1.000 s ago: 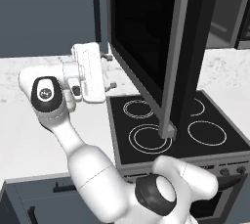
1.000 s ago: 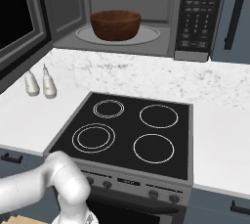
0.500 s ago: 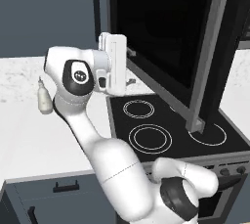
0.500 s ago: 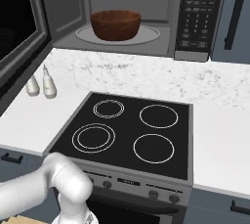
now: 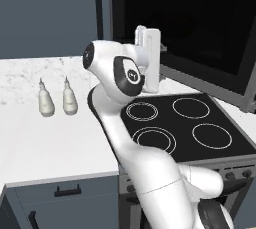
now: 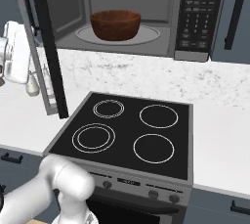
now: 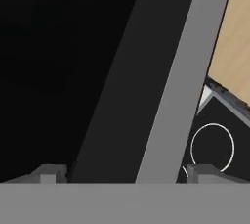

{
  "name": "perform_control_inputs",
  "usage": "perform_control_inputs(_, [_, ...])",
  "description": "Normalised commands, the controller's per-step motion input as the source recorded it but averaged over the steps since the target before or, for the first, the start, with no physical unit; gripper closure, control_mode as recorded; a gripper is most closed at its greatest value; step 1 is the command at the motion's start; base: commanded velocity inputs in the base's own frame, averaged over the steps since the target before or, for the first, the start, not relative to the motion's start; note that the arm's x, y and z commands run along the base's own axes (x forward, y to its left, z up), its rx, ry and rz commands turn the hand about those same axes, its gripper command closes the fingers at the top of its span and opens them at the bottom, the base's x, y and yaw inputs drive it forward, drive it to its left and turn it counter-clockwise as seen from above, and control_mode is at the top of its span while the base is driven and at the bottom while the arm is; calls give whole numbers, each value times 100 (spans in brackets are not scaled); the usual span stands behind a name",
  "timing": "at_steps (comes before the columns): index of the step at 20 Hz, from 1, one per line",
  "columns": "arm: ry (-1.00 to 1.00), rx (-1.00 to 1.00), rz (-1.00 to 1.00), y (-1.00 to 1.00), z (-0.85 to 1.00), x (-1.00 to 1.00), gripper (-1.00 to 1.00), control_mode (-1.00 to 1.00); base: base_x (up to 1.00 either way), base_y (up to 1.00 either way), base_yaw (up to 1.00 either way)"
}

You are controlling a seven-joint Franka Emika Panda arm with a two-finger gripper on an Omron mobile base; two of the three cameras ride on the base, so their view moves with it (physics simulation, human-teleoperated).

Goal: Pick the mushroom from the sink and place it in the bowl. Then pick the bowl and place it in the microwave. Then close the microwave door and press the start button.

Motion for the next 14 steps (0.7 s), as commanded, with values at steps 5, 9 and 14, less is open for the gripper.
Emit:
perform_control_inputs(5, [-18,10,17,-57,0,30,-100,-100,0,0,0])
perform_control_inputs(9, [-10,10,19,-36,0,53,-100,-100,0,0,0])
perform_control_inputs(14, [-4,10,19,-38,0,60,-100,-100,0,0,0])
